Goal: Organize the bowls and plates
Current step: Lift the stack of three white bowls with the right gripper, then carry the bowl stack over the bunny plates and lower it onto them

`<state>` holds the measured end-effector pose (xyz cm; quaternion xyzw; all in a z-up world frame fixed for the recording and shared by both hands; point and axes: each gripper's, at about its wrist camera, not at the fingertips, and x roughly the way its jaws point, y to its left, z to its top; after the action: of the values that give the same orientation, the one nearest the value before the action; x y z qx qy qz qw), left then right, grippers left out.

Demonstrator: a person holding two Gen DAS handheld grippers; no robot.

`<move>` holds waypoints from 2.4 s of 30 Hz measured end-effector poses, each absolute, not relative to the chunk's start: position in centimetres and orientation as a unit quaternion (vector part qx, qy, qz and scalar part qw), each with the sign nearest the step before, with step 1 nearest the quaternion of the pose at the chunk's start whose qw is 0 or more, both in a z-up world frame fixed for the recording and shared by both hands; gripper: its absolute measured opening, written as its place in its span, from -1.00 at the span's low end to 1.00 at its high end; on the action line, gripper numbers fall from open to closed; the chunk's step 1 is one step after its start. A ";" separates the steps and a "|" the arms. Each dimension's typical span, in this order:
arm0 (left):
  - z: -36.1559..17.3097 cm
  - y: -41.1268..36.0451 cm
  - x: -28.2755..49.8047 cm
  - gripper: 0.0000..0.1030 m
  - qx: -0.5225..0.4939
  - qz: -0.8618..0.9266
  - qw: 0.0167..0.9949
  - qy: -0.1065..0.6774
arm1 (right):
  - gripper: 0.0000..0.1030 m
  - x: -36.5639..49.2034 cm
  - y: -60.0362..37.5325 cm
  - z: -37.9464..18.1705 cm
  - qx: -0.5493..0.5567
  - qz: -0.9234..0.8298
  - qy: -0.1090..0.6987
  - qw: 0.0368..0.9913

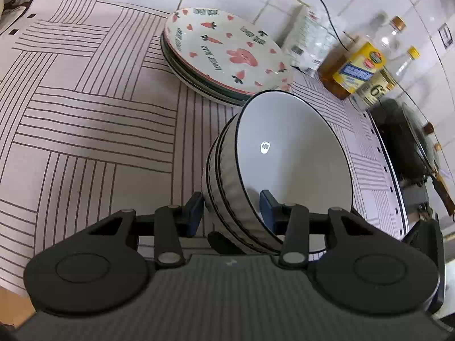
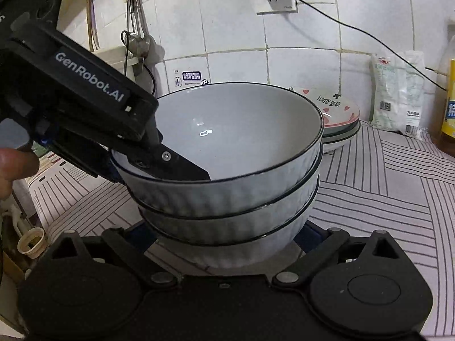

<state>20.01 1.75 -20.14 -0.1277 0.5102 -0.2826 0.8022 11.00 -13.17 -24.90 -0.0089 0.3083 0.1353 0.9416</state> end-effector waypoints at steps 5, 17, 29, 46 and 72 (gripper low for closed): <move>-18.5 1.8 19.2 -0.20 -0.117 -0.292 0.804 0.504 | 0.94 9.7 -13.1 -24.0 -0.017 0.135 0.300 0.944; -13.3 1.4 19.4 -0.20 -0.099 -0.282 0.823 0.482 | 0.94 9.4 -13.2 -19.6 -0.015 0.134 0.264 0.955; -9.4 0.4 21.1 -0.20 -0.085 -0.284 0.846 0.443 | 0.94 11.8 -13.4 -16.2 -0.030 0.133 0.225 0.965; -10.3 -2.8 28.2 -0.20 -0.050 -0.288 0.846 0.445 | 0.94 18.6 -15.0 -15.8 -0.030 0.111 0.223 0.968; -17.8 -4.8 36.4 -0.19 -0.053 -0.272 0.834 0.476 | 0.94 27.6 -16.0 -22.6 -0.019 0.083 0.296 0.951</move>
<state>36.37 -4.77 -17.81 -0.0534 0.4764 -0.2718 0.8345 27.59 -16.03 -22.61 -0.0186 0.2965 0.0826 0.9513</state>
